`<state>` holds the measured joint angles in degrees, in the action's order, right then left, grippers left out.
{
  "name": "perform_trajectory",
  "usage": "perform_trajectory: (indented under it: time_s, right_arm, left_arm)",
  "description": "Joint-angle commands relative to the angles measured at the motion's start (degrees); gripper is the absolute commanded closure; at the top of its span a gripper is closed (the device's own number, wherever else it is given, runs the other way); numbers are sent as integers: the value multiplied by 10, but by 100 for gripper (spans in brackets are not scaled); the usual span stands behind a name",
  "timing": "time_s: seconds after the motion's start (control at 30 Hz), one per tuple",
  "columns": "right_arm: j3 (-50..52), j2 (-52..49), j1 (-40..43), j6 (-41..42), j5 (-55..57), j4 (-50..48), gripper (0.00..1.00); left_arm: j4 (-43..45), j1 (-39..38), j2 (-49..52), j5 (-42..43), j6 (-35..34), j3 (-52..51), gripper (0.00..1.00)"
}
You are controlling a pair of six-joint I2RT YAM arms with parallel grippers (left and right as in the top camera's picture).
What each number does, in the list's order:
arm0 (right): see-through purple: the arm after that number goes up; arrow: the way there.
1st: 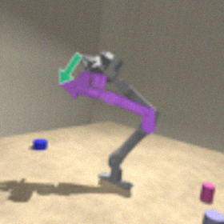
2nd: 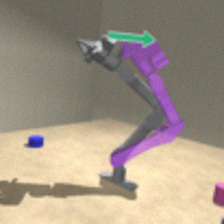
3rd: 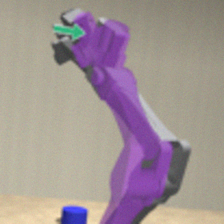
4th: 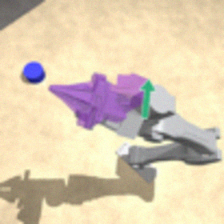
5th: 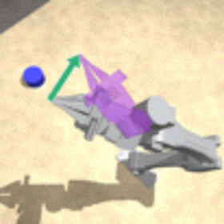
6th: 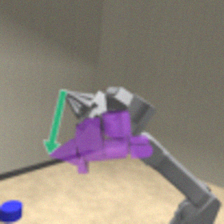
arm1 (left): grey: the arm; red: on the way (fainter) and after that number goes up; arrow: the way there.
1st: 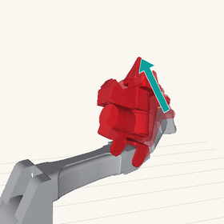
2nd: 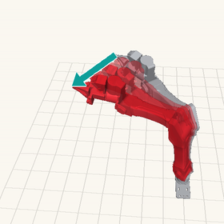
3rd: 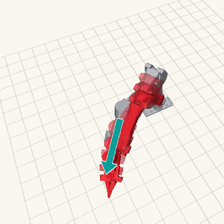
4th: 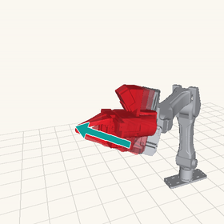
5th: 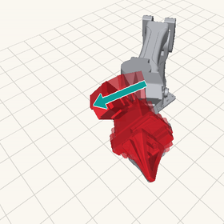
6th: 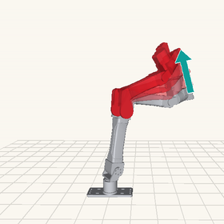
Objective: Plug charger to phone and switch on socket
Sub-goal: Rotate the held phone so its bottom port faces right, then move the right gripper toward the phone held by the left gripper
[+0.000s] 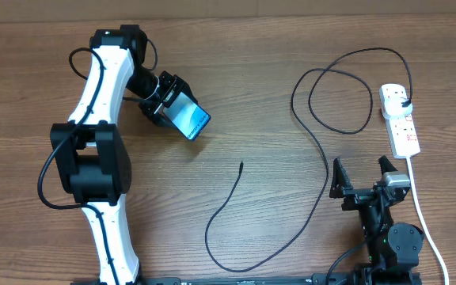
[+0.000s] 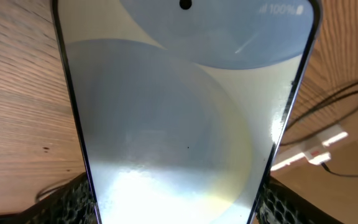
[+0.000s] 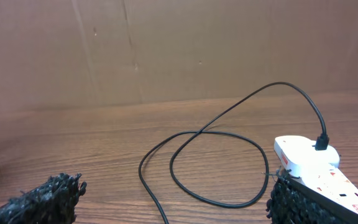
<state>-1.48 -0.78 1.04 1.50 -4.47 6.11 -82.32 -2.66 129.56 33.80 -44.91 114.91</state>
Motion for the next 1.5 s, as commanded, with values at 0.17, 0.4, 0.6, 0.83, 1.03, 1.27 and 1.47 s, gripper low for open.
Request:
perform_trajectory:
  time_s: [0.17, 0.4, 0.6, 0.83, 1.03, 1.27, 1.47]
  right_arm:
    - [3, 6, 0, 1, 3, -2, 0]
    - [3, 6, 0, 2, 1, -4, 0]
    - [3, 6, 0, 113, -89, -38, 0]
    - [-8, 3, 0, 252, -124, -13, 0]
    - [-79, -51, 0, 267, -137, 40, 0]
    - [-246, -265, 1, 261, -154, 138, 0]
    - [-410, -512, 1, 231, -286, 226, 0]
  left_arm:
    - [7, -10, 1, -14, -19, 17, 96]
    - [7, -21, 1, -14, -19, 17, 96]
    - [8, -26, 1, -13, -38, 17, 96]
    - [7, -26, 1, -12, -51, 17, 96]
    - [7, -26, 1, -12, -51, 17, 96]
    - [7, -26, 1, -12, -51, 17, 96]
    - [7, -26, 1, -12, -51, 17, 96]
